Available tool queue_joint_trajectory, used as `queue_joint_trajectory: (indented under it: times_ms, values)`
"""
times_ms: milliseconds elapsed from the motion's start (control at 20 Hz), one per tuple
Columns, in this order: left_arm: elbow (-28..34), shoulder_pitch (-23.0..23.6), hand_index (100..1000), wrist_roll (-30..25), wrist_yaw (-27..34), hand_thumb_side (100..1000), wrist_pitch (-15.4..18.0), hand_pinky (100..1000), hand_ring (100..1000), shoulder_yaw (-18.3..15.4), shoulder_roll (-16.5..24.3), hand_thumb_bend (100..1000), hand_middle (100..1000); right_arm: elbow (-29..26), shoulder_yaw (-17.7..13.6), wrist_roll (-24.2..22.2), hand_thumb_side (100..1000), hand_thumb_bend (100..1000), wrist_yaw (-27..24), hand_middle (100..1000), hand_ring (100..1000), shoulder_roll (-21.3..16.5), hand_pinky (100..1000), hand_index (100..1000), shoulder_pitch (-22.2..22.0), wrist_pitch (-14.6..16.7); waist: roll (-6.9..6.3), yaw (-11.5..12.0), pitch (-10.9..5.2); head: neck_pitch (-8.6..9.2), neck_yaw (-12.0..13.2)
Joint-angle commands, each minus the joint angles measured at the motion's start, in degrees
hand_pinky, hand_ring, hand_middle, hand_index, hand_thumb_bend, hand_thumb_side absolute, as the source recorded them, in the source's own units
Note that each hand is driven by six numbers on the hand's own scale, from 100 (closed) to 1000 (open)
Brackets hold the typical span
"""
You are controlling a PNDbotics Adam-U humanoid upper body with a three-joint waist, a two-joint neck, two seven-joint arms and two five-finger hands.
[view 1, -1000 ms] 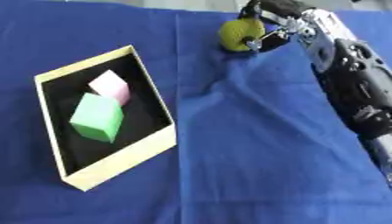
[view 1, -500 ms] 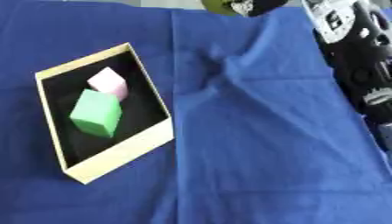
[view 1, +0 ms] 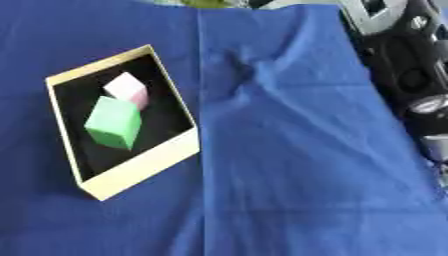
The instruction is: Pick up objects on the table and place them in the box.
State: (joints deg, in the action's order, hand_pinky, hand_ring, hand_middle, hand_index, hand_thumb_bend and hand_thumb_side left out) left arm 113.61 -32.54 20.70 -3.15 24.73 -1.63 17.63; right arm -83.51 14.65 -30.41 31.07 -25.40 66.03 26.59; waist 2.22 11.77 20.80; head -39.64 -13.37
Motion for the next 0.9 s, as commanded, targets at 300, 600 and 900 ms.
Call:
queue_joint_trajectory:
  times_ms: [300, 600, 900]
  values:
    - [1.0, -0.5, 816, 1.7, -1.7, 544, 2.2, 721, 811, -0.3, 2.8, 242, 763, -2.7, 1.3, -2.9, 100, 157, 4.9, 243, 561, 9.8, 725, 502, -0.6, 0.0, -0.09, 0.3, -2.72, -1.70, -1.0]
    - [1.0, 0.6, 816, 2.0, -2.5, 546, 2.6, 720, 810, -0.3, 3.7, 238, 762, 0.8, 2.8, -1.7, 100, 125, 12.2, 244, 561, 14.9, 722, 501, -2.9, 2.2, 0.06, 0.8, -2.85, -2.17, -1.9]
    - [1.0, 1.0, 816, 1.8, -2.5, 556, 2.4, 718, 814, -0.3, 3.5, 232, 765, 7.1, 3.6, -1.7, 100, 100, 15.3, 247, 562, 16.9, 720, 502, -5.2, 4.1, 0.23, 1.0, -2.57, -1.83, -1.7]
